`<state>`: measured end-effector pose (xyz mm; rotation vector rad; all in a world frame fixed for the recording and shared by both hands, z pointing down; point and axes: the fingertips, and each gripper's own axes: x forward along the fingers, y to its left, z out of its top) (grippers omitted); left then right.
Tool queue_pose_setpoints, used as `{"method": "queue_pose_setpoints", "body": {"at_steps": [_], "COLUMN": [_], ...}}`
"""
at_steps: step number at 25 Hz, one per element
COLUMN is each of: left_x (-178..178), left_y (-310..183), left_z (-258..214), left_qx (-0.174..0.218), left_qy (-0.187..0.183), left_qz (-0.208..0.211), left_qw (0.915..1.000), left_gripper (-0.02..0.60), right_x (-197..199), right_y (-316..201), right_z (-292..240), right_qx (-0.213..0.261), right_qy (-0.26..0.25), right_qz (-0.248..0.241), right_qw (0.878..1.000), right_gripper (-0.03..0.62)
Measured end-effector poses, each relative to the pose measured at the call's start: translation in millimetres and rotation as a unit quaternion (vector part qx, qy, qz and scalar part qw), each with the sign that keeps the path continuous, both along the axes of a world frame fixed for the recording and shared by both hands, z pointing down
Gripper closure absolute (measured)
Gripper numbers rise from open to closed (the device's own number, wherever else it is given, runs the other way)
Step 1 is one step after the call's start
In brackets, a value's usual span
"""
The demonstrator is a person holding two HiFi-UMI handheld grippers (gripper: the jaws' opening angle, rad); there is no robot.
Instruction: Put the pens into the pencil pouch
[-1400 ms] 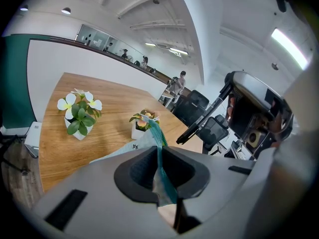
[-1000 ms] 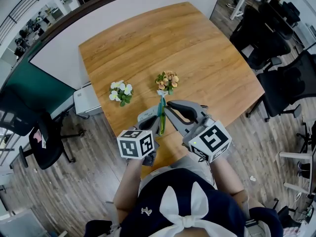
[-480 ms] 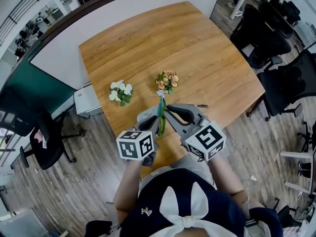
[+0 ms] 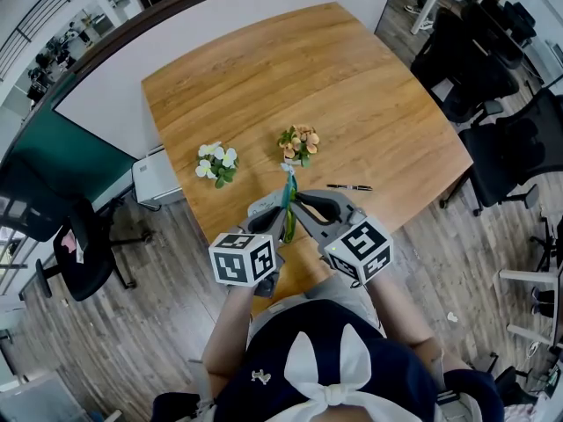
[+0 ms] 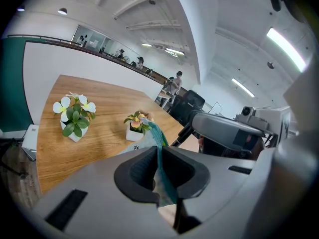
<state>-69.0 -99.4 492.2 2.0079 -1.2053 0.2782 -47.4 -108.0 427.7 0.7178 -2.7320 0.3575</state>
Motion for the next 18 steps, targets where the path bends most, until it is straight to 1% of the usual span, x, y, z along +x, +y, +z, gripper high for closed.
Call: {"method": "queue_pose_setpoints", "body": {"at_steps": [18], "left_x": [-1], "left_y": [9], "left_z": [1], "left_qx": [0.003], "left_qy": [0.008], "left_qz": [-0.006], "left_qw": [0.9999], "left_gripper": [0.535], "right_x": [-6], "right_y": [11], "right_z": [41], "right_qx": [-0.04], "right_qy": [0.038], "right_qz": [-0.019], "right_qw": [0.998], "right_gripper": [0.54]}}
